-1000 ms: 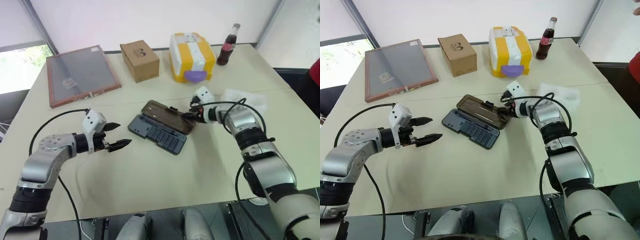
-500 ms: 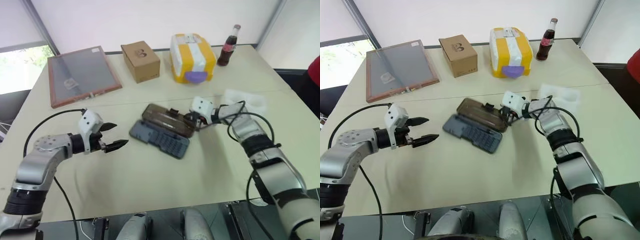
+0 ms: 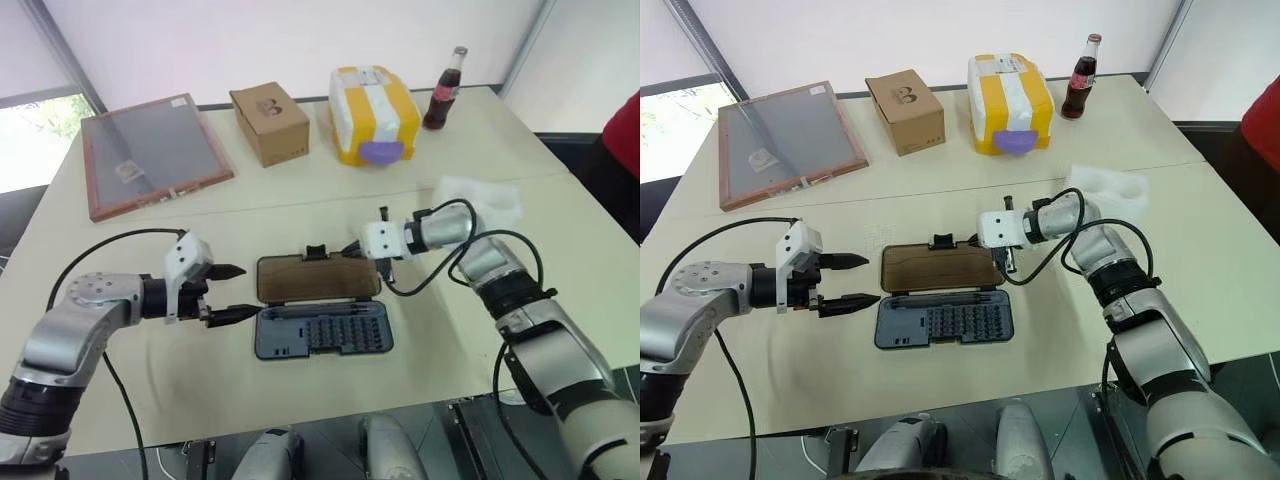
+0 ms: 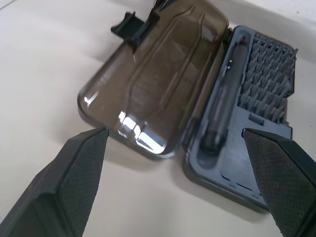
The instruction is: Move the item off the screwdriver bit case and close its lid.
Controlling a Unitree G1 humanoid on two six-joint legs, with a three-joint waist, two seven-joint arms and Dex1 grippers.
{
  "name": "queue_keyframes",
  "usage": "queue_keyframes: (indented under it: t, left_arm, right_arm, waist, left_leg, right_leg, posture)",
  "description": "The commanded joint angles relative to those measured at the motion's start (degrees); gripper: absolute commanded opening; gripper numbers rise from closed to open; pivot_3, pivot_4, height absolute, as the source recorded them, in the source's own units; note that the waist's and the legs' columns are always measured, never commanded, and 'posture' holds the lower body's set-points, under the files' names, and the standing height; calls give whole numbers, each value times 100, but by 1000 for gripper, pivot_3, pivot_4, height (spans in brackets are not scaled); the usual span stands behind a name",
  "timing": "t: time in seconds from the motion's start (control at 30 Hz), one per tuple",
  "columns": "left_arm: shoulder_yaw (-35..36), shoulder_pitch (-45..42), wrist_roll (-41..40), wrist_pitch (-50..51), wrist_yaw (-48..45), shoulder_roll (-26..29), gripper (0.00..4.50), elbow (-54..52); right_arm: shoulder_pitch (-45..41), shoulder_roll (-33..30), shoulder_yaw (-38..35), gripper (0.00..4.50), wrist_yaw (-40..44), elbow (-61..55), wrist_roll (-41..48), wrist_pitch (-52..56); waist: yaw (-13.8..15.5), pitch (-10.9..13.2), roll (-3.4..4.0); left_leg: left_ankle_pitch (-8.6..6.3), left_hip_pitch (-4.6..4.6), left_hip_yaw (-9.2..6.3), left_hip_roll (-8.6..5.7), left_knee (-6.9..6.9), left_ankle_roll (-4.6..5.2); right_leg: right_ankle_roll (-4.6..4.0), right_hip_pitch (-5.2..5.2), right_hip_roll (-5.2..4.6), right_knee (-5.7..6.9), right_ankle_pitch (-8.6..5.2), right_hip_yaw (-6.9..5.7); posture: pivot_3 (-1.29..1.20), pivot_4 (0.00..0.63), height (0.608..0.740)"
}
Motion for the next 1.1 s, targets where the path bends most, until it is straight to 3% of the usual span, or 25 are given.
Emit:
queue_keyframes:
  t: [0.03, 0.23, 0.37, 0.53, 0.63, 0.83, 0.93, 1.1]
  left_arm:
    - [45, 78, -106, 54, 81, -32, 4500, -221]
    - [43, 46, -89, 83, 259, -193, 4500, -194]
    - [26, 76, -66, 53, 287, -232, 4500, -196]
    - [13, 33, -44, -8, 262, -237, 4500, -134]
    - [94, -33, -262, 122, 253, -318, 4500, -218]
    - [-70, 80, -596, 360, 27, -231, 4500, -704]
    - [-557, 367, -212, 9, -275, 7, 3803, -904]
    - [-931, 394, 20, -435, -353, -132, 1318, -778]
  right_arm:
    - [-102, 136, 5, 39, 167, 42, 41, -10]
    - [-169, 176, -4, 39, 173, 211, -119, 208]
    - [-134, 130, -47, 1313, 205, 92, -137, 553]
    - [-79, -153, -182, 3860, -112, -374, -324, 660]
    - [-10, -431, -557, 3860, -88, -1104, -51, 1373]
    - [678, -942, -1686, 3860, 165, -3646, 1359, 4270]
    - [1161, -930, -1905, 3902, -115, -4353, 1645, 4963]
    - [1625, -707, -1984, 3902, -617, -4828, 1936, 5541]
  waist:
    - [-3, 0, 0]
    - [4, 0, 0]
    - [4, 0, 1]
    - [16, 1, 1]
    - [60, 2, 3]
    - [156, 1, 1]
    - [175, 0, 0]
    - [219, 4, 6]
  left_leg:
    - [0, 1, 0, 0, 0, 0]
    - [0, 1, -1, 0, 1, 0]
    - [0, 0, -1, 0, 1, 0]
    - [0, 0, -1, -1, 1, 0]
    - [0, -3, 0, -2, 3, 0]
    - [-1, -7, 1, -2, 6, 1]
    - [-3, -4, 1, -2, 8, 4]
    - [-4, -3, 9, -1, 9, 6]
  right_leg:
    - [0, 0, 0, 0, 0, 0]
    - [0, 2, 0, 0, 0, 0]
    - [0, 1, 0, 0, 0, 0]
    - [0, 2, 0, 0, 0, 0]
    - [0, 0, -1, 0, 0, 0]
    - [0, 0, -4, -1, 0, 3]
    - [0, 8, -5, -3, 0, 4]
    - [-1, 8, -6, -4, 0, 7]
  posture:
    - [0, 150, 740]
    - [0, 150, 740]
    - [0, 150, 740]
    - [0, 150, 740]
    - [0, 150, 740]
    - [0, 150, 740]
    - [0, 150, 740]
    - [0, 150, 740]
